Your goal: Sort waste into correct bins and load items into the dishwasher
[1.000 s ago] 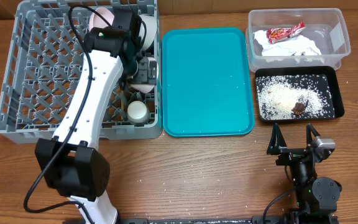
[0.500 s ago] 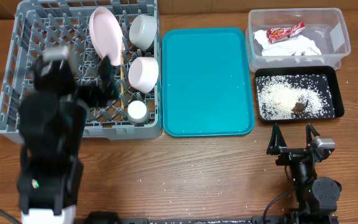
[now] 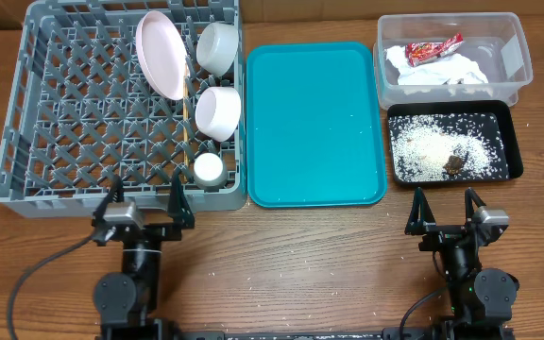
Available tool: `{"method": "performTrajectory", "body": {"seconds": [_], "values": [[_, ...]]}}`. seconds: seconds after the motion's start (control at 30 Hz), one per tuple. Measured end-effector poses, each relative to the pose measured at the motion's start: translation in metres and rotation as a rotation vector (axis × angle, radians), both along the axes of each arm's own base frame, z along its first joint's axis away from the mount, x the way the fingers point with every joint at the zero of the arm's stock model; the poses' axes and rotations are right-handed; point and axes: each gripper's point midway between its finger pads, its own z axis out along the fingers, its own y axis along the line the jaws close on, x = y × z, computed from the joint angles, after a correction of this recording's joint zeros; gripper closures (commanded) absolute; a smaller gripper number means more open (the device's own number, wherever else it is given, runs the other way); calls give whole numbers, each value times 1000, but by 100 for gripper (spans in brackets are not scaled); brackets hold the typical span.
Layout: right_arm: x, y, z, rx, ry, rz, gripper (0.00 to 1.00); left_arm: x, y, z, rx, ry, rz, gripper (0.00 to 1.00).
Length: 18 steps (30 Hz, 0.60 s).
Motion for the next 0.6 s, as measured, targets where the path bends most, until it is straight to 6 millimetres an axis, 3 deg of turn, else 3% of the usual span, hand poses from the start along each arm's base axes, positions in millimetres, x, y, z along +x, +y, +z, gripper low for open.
{"method": "performTrajectory", "body": {"seconds": [0.17, 0.43, 0.6], "values": [[0, 0, 0, 0, 0, 0, 0, -8, 1, -17, 2, -25, 10, 0], [0, 0, 0, 0, 0, 0, 0, -12, 3, -75, 22, 183, 20, 0], [0, 0, 0, 0, 1, 0, 0, -12, 0, -77, 25, 190, 9, 0]]}}
